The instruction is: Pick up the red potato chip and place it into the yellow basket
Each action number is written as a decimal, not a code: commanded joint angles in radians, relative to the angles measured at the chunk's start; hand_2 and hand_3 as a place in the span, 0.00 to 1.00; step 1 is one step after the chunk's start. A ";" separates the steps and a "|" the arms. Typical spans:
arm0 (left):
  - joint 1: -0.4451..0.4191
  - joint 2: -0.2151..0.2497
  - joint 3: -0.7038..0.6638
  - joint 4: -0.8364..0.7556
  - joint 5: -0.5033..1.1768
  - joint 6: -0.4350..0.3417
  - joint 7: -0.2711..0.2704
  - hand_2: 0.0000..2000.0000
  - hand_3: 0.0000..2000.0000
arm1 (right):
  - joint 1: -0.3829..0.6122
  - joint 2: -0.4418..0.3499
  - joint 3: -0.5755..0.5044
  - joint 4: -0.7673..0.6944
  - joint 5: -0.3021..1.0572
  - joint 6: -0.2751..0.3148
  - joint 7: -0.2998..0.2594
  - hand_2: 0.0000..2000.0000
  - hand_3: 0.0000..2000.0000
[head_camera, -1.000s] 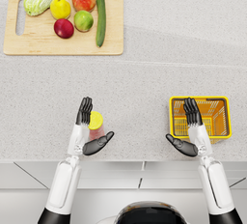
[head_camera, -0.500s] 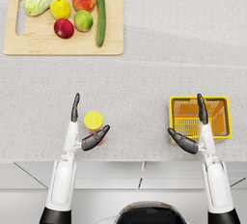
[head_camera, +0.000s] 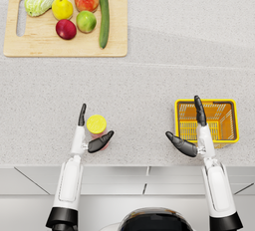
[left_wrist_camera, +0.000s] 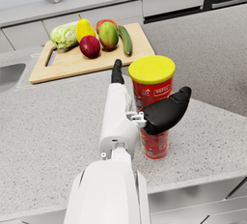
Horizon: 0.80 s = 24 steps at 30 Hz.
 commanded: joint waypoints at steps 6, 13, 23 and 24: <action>0.044 0.030 -0.025 0.086 0.000 -0.017 -0.001 1.00 0.33 | 0.017 -0.021 0.002 -0.013 0.000 0.000 0.000 0.00 0.00; 0.052 0.048 -0.022 -0.052 0.000 -0.032 -0.004 1.00 1.00 | 0.025 -0.040 0.054 -0.047 0.000 0.000 0.000 0.00 0.00; 0.204 0.175 0.063 -0.456 0.000 -0.123 -0.005 1.00 1.00 | 0.135 -0.142 0.275 -0.176 0.000 0.000 0.000 0.00 0.00; 0.215 0.188 0.072 -0.462 0.000 -0.124 -0.004 1.00 1.00 | 0.144 -0.151 0.275 -0.187 0.000 0.000 0.000 0.00 0.00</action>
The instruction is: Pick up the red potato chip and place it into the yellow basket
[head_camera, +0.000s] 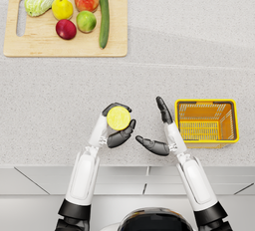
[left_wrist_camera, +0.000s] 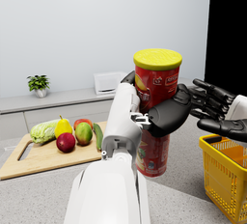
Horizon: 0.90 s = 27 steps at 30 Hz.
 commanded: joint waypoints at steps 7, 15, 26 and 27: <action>0.033 0.049 0.171 -0.126 0.000 0.007 0.003 1.00 1.00 | 0.107 -0.089 0.029 -0.064 0.000 0.009 0.000 0.00 0.00; 0.031 0.017 0.223 -0.096 0.005 0.089 -0.003 1.00 1.00 | 0.116 -0.080 0.041 -0.045 0.006 0.258 -0.007 1.00 0.82; 0.017 -0.015 -0.208 -0.244 0.001 0.124 0.003 0.00 0.00 | 0.201 -0.107 -0.303 0.049 0.002 0.279 0.000 1.00 1.00; 0.025 -0.017 -0.264 -0.248 0.000 0.124 0.004 0.00 0.00 | 0.213 -0.105 -0.347 0.070 0.001 0.279 0.002 1.00 1.00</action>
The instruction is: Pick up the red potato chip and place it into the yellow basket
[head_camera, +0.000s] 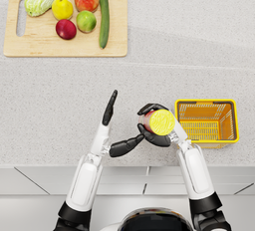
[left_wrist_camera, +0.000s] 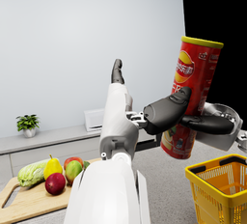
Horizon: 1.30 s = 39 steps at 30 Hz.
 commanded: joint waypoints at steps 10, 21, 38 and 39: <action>0.026 -0.008 -0.397 0.044 -0.001 0.000 0.001 0.00 0.00 | 0.019 0.000 -0.407 0.030 -0.002 -0.041 -0.079 1.00 1.00; 0.043 -0.009 -0.350 0.097 -0.001 0.000 0.001 0.00 0.00 | -0.057 -0.006 -0.459 0.040 -0.002 0.083 -0.340 0.00 0.51; 0.189 -0.032 -0.378 0.232 -0.001 0.000 0.001 0.00 0.00 | 0.045 0.029 -0.441 0.028 -0.002 -0.278 -0.004 0.00 0.00; 0.189 -0.032 -0.378 0.233 -0.001 0.000 0.001 0.00 0.00 | 0.045 0.029 -0.442 0.028 -0.002 -0.278 -0.003 0.00 0.00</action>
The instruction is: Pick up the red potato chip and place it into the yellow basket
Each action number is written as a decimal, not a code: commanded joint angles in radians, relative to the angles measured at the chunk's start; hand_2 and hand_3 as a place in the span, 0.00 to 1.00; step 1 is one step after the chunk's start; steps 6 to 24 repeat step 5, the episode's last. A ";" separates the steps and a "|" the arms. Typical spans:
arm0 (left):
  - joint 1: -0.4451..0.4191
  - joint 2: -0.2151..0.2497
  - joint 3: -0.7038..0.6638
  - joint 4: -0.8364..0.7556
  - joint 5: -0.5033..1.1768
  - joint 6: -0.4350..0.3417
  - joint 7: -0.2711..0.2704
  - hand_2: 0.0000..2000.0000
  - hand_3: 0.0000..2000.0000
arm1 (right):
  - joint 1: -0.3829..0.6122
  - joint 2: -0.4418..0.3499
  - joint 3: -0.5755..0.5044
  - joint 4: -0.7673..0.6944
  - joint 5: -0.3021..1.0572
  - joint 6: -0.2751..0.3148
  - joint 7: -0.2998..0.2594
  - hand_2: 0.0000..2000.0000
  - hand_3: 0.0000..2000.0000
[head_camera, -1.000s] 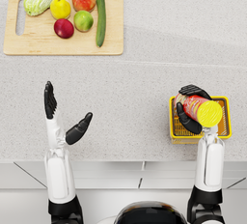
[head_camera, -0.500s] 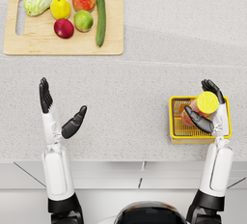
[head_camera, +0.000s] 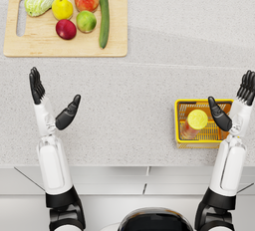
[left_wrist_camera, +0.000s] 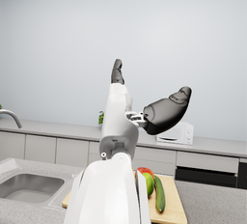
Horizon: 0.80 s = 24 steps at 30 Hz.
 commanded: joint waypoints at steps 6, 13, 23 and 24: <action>0.001 0.000 -0.001 0.003 0.000 0.000 0.000 0.00 0.00 | -0.001 0.000 0.000 0.000 0.000 -0.001 0.001 0.00 0.00; 0.001 0.000 -0.001 0.003 0.000 0.000 0.000 0.00 0.00 | -0.001 0.000 0.000 0.000 0.000 -0.001 0.001 0.00 0.00; 0.001 0.000 -0.001 0.003 0.000 0.000 0.000 0.00 0.00 | -0.001 0.000 0.000 0.000 0.000 -0.001 0.001 0.00 0.00; 0.001 0.000 -0.001 0.003 0.000 0.000 0.000 0.00 0.00 | -0.001 0.000 0.000 0.000 0.000 -0.001 0.001 0.00 0.00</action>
